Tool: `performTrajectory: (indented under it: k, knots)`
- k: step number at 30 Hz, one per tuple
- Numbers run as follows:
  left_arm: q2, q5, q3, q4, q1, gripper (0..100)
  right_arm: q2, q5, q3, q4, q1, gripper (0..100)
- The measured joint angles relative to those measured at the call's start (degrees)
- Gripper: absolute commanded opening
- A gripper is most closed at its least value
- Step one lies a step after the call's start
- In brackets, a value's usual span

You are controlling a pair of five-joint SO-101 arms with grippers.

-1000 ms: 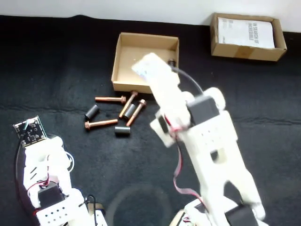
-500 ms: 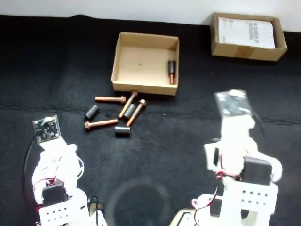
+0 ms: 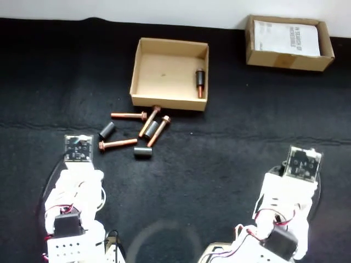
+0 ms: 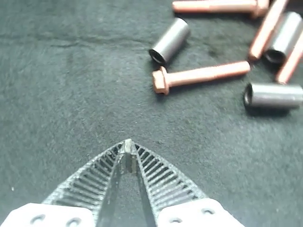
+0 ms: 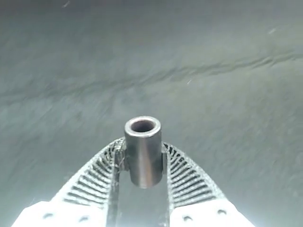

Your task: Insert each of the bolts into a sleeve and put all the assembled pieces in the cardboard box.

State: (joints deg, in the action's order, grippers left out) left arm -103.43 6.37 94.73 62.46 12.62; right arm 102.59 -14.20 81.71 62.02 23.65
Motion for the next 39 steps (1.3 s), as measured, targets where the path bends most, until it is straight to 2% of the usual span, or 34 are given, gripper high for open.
performTrajectory:
  k: [3, 8, 17, 20, 22, 26, 33, 39]
  knots:
    - [0.0, 3.0, -1.8, 4.4, -3.5, 1, 0.2, 0.4, 2.7, -5.4, 4.3, 0.6]
    - [0.0, 4.0, -5.5, 11.0, -9.3, 1, 1.1, 9.6, 8.4, -17.5, 11.3, 0.6]
    - [0.1, 4.0, -12.0, 11.9, -16.4, 1, 1.2, 11.7, 13.2, -38.6, 12.6, 0.6]
    - [3.4, 4.0, -12.0, 11.7, -16.9, 1, 1.2, 16.1, 13.3, -42.3, 12.7, 0.6]
    - [7.7, 4.0, -12.0, 10.0, -16.9, 1, 1.2, 19.1, 13.3, -44.0, 12.7, 0.6]
    - [19.8, 3.6, -16.1, 7.6, -16.8, 1, 1.2, 19.4, 13.3, -45.7, 12.7, 0.6]
    - [48.4, -1.6, -37.7, 7.5, -16.8, 1, 1.2, 19.4, 13.3, -45.7, 14.0, 0.6]
    - [74.5, -7.6, -55.1, 11.6, -19.3, 1, 1.2, 19.5, 13.3, -45.5, 14.9, 0.6]
